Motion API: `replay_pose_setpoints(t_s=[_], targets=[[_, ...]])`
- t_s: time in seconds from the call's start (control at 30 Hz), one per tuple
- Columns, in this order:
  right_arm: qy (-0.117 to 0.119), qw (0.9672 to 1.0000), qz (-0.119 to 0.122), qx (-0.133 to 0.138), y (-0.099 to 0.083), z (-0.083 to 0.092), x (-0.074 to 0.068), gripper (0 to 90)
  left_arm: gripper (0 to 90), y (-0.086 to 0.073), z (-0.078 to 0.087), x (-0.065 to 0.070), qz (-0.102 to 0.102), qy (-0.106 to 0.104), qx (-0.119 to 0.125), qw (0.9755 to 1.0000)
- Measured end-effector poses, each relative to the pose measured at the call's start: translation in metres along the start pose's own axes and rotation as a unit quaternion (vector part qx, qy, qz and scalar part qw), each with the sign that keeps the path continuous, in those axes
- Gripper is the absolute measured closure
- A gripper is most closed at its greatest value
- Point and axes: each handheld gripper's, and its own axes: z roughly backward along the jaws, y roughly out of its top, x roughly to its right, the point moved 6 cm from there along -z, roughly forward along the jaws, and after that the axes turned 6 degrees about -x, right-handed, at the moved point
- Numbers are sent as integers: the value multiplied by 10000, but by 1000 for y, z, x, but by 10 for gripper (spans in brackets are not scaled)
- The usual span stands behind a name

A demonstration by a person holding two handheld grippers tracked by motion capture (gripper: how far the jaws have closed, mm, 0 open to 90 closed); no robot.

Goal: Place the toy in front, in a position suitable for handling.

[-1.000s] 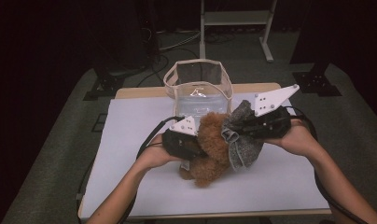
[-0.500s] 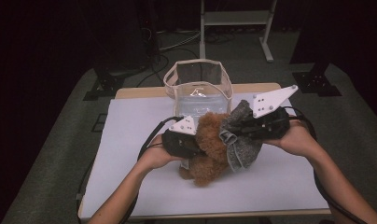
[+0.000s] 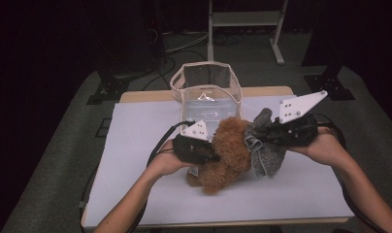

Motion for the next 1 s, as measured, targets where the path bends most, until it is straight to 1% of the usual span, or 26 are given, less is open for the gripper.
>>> replay_pose_setpoints(t_s=[0.07, 0.13, 0.17, 0.2, 0.27, 0.33, 0.43, 0.53, 0.57, 0.63, 0.77, 0.8, 0.83, 0.87, 0.93, 0.97, 1.0], targets=[[56, 9999, 129, 99, 11, -2, -4, 807, 663, 0, 0, 0, 31, 5, 14, 10000], [121, 9996, 186, 155, 19, -5, -7, 807, 664, -3, 3, -2, 67, 8, 30, 10000], [125, 9996, 207, 148, 20, -7, -6, 806, 664, -4, 4, -3, 80, 13, 30, 10000], [128, 9996, 198, 147, 19, -8, -6, 807, 664, -6, 5, -3, 94, 5, 51, 9999], [143, 9998, 97, 129, 14, -7, -3, 807, 664, -8, 7, -4, 124, -9, 89, 9999], [111, 9999, -27, 71, 3, -5, 1, 807, 665, -9, 7, -5, 128, 2, 109, 9999], [67, 9998, -165, -20, -12, -1, 4, 806, 670, -8, 6, -4, 141, -36, 128, 9998], [25, 9996, -246, -129, -23, 2, 5, 806, 681, -7, 5, -3, 122, -53, 118, 9998], [26, 9996, -256, -114, -24, 2, 6, 806, 681, -6, 4, -3, 124, -61, 111, 9998], [62, 9996, -281, -27, -21, 2, 6, 807, 683, -5, 2, -2, 99, -74, 52, 9999], [168, 9996, -154, 179, -5, -3, 2, 807, 677, -5, 1, -2, 97, -108, -14, 9999], [168, 9996, -154, 179, -5, -3, 2, 807, 672, -5, 1, -2, 97, -108, -14, 9999], [163, 9997, -71, 158, 1, -7, 0, 807, 658, -7, 2, -2, 79, -121, -52, 9999], [141, 9998, -39, 114, 1, -9, 1, 807, 638, -7, 3, -2, 84, -104, -48, 9999], [128, 9998, -96, 120, 1, -11, 3, 807, 548, -8, 4, -2, 112, -111, 11, 9999], [141, 9997, -110, 141, 1, -11, 4, 807, 478, -9, 4, -1, 129, -122, 27, 9998], [141, 9997, -110, 141, 1, -11, 4, 807, 428, -9, 4, -1, 129, -122, 27, 9998]])
